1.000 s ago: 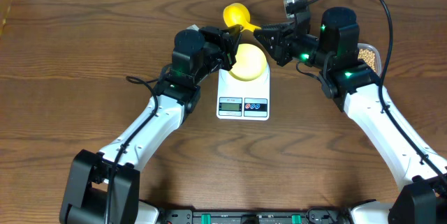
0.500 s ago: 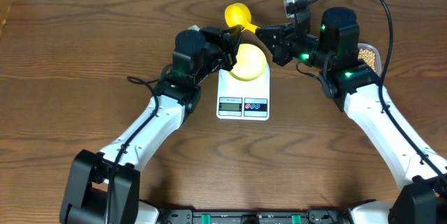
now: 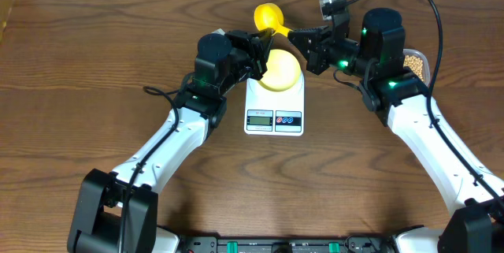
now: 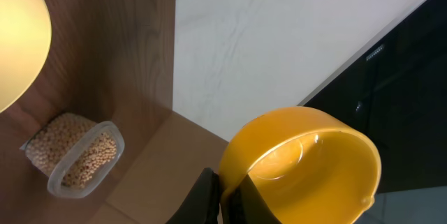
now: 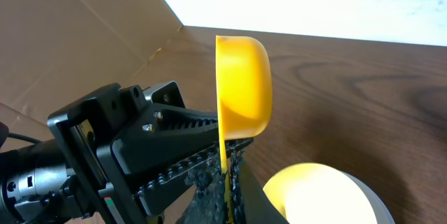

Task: Scoop item into bowl and weigh 50g on scale
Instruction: 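Grasp the scoop handle with the right gripper and release the left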

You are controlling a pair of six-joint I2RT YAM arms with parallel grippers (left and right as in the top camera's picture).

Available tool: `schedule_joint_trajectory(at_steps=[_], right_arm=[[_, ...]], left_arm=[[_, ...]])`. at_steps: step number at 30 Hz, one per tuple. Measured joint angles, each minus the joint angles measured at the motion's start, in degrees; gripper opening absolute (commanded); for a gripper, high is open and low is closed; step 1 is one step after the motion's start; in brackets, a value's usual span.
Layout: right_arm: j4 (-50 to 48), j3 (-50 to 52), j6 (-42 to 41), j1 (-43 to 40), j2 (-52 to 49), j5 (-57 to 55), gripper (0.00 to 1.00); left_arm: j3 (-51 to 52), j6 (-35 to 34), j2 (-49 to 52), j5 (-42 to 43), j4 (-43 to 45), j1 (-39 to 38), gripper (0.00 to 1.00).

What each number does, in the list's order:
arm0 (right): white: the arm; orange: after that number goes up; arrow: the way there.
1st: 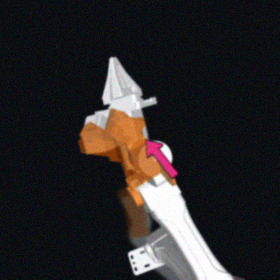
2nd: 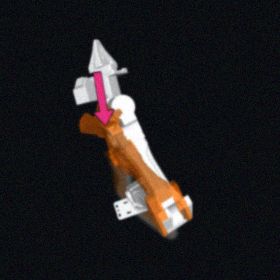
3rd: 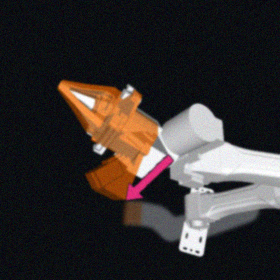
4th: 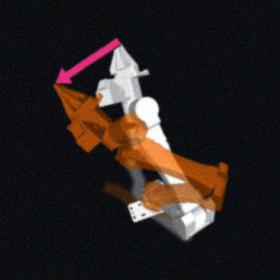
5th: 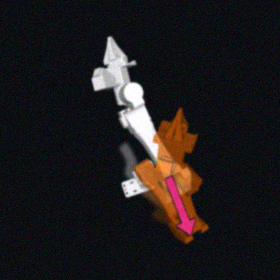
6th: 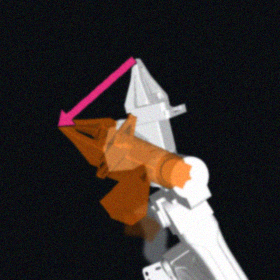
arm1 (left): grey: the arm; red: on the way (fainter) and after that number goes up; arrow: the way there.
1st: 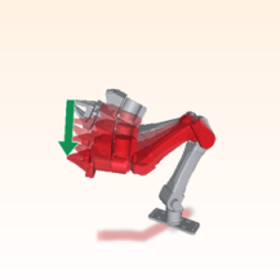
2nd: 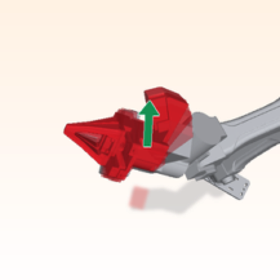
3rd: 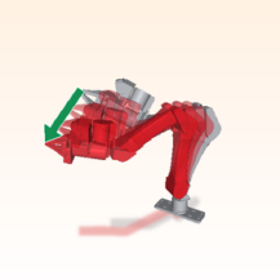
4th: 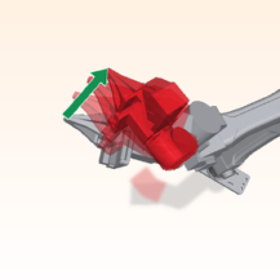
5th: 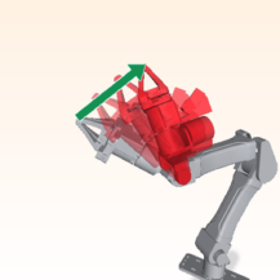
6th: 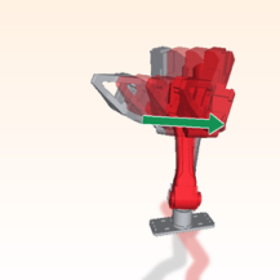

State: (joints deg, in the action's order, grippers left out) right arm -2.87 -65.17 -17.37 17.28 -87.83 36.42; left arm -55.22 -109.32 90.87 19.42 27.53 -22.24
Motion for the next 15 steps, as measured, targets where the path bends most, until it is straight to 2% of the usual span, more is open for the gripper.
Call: schedule_joint_trajectory(at_steps=[3, 9, 13, 15], right_arm=[[0.02, 0.00, -0.04, -0.02, 0.00, -0.17, 0.01], [0.20, 0.00, -0.46, -1.20, 0.00, -0.20, 0.01], [0.39, 0.00, -1.07, -3.32, 0.00, -0.15, 0.01], [0.94, 0.00, -1.51, -4.72, 0.00, 0.02, 0.01]], left_arm=[[0.00, -0.09, -0.02, 0.02, -0.33, 0.00, 0.29], [0.00, 1.25, 0.00, -0.42, -4.46, -0.02, 0.37], [0.00, 7.15, 0.00, -2.69, -7.10, -0.11, 0.50], [0.00, 14.38, 0.00, -4.33, -7.21, -0.02, 0.64]])
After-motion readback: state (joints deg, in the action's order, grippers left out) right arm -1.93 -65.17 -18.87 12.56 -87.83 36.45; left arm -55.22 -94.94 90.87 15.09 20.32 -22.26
